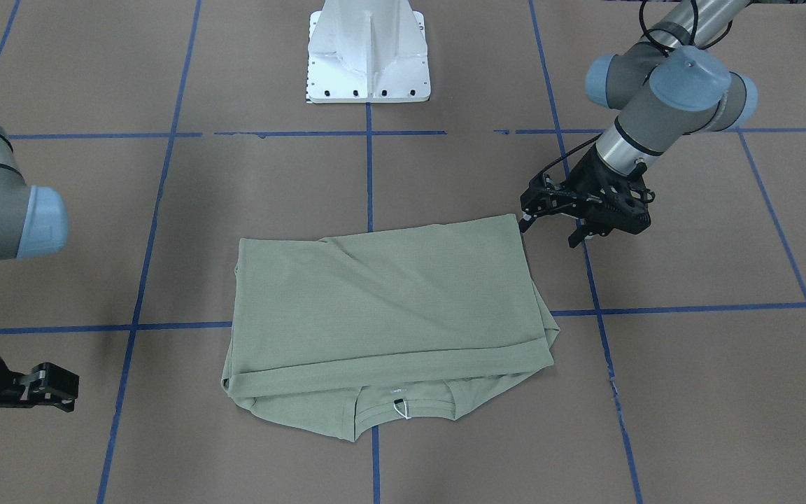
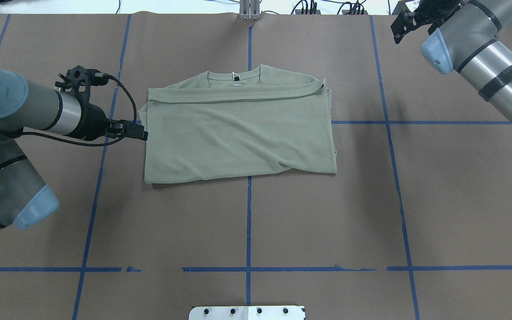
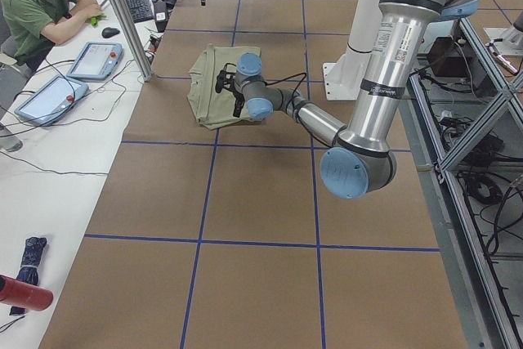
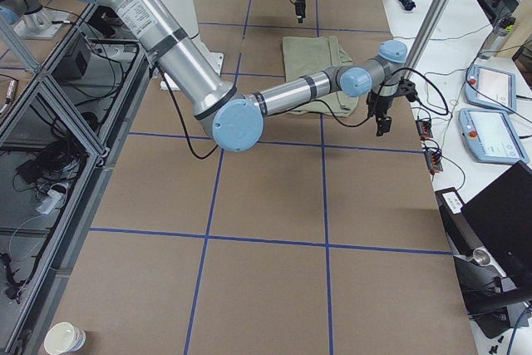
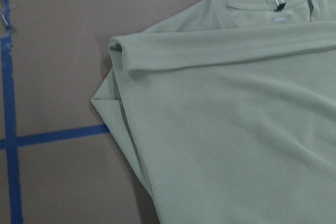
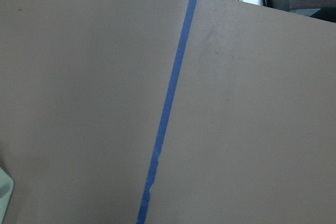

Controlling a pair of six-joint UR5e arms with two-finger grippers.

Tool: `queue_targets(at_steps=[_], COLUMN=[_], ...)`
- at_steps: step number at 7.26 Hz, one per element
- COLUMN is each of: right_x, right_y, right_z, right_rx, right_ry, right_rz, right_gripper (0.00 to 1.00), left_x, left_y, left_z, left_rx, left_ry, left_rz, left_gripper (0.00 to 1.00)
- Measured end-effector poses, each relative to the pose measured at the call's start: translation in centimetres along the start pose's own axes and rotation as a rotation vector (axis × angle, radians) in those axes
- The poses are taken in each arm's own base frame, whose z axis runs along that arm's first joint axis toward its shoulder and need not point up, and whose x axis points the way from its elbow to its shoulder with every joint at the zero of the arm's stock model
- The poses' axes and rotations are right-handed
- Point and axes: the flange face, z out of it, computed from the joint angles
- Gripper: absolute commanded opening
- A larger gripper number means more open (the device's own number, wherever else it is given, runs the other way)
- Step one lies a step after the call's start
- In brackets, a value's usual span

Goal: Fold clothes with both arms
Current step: 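Raise the right gripper away while the left gripper moves to the folded shirt's side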

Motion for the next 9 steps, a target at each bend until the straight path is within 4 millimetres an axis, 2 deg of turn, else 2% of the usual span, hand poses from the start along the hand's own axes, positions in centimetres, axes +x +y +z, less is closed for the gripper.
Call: queue_targets(at_steps=[1, 2, 3, 6, 7, 9], right_x=[0.9, 1.9, 2.8, 3.8, 3.8, 3.7], right_y=[0.3, 0.8, 1.3, 1.7, 1.7, 1.7], right_z=[-0.1, -0.2, -0.2, -0.3, -0.4, -0.3], right_rx=[0.001, 0.002, 0.002, 0.002, 0.004, 0.005], right_ry=[0.001, 0.002, 0.004, 0.006, 0.006, 0.007], right_rz=[-0.002, 0.002, 0.003, -0.008, -0.009, -0.011], right_gripper=[1.0, 1.0, 1.0, 1.0, 1.0, 1.0], left_x=[0.4, 1.0, 1.5, 1.2, 1.1, 1.2], left_y=[2.3, 4.4, 5.7, 6.6, 6.6, 6.7], left_z=[1.1, 2.7, 4.1, 5.9, 6.0, 6.1], left_rx=[0.004, 0.014, 0.027, 0.038, 0.038, 0.035], left_ry=[0.014, 0.012, 0.003, -0.023, -0.024, -0.024], left_rz=[-0.023, -0.055, -0.083, -0.115, -0.117, -0.118], left_gripper=[1.0, 0.9, 0.75, 0.52, 0.48, 0.46])
